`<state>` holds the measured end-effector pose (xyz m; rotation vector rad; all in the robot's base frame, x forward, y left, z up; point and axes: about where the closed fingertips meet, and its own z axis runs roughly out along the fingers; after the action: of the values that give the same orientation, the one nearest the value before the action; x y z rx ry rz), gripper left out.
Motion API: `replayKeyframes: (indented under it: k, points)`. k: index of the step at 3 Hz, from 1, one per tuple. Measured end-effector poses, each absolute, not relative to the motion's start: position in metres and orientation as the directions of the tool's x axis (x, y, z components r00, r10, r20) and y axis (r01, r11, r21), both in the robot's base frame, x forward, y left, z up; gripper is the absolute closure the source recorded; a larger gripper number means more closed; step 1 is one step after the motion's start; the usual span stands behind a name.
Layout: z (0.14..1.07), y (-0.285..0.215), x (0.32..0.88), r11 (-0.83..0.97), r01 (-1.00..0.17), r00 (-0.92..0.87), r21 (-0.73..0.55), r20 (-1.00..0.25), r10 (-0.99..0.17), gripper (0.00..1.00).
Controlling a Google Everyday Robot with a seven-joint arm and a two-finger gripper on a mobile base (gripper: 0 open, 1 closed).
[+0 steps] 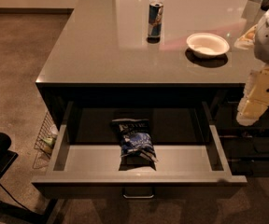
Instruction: Pick blue chip bag from top drawer and place on counter
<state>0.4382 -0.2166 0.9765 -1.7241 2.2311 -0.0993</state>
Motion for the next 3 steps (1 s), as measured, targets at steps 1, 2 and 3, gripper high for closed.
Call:
replayKeyframes:
  k: [1,2,3]
  points:
    - [0.976,-0.217,0.438,0.27,-0.931,-0.221,-0.247,-0.207,-0.953,0.0]
    - [0.952,-0.209,0.446,0.311,-0.919,-0.241,-0.244,-0.278,-0.93,0.0]
    - [0.918,-0.185,0.452,0.374,-0.9,-0.276,-0.222,-0.373,-0.886,0.0]
